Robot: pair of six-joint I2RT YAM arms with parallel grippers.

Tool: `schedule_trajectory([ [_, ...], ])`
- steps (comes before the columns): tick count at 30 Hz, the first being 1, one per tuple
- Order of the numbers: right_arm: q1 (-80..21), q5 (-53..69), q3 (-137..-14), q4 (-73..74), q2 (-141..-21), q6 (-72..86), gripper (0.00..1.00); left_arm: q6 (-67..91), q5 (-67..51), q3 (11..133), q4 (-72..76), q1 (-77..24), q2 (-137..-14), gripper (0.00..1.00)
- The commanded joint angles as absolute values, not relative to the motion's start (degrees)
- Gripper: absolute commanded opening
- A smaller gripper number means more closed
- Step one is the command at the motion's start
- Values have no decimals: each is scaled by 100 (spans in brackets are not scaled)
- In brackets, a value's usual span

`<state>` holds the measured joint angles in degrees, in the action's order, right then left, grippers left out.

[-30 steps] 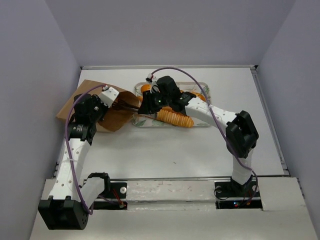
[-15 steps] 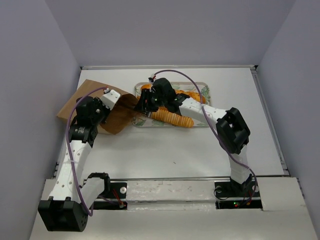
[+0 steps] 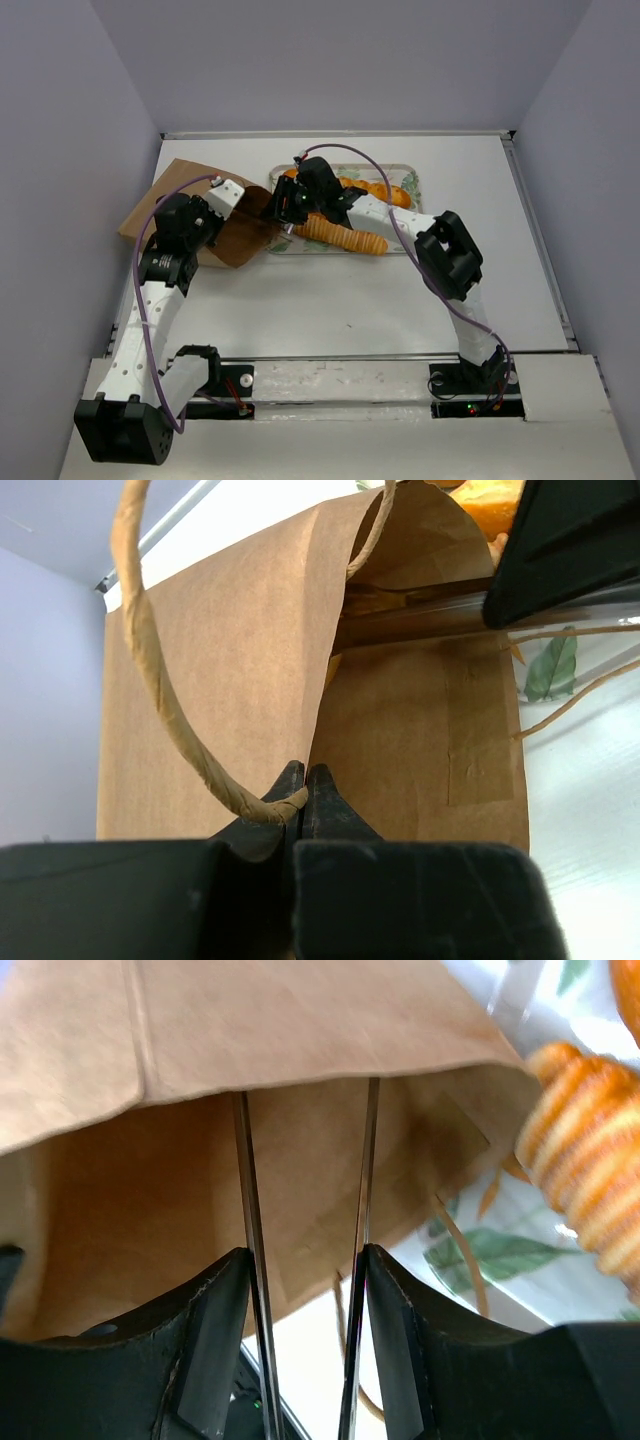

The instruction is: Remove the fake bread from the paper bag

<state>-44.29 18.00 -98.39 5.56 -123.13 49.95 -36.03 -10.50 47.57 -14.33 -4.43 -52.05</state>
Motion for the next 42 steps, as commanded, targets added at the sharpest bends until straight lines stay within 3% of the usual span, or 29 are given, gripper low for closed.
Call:
schedule_trajectory([
  [1, -4403, 1968, -10370, 176, -12497, 5150, 54, -3463, -1388, 4729, -906, -518, -5150, 0],
  [15, -4403, 2557, -10951, 193, -13122, 5396, 53, -3445, -1301, 4755, -571, -519, -5282, 0],
  [18, -4403, 2584, -11056, 193, -13183, 5388, 33, -3384, -1345, 4772, -563, -519, -5309, 0],
  [19, -4403, 2584, -11074, 193, -13201, 5379, 22, -3366, -1336, 4772, -571, -519, -5317, 0],
  [25, -4403, 2593, -11101, 185, -12991, 5186, 1, -3287, -1152, 4746, -571, -510, -5326, 0],
  [42, -4351, 2373, -9634, -149, -11321, 4439, 1, -2769, 536, 4921, -202, -501, -5844, 0],
])
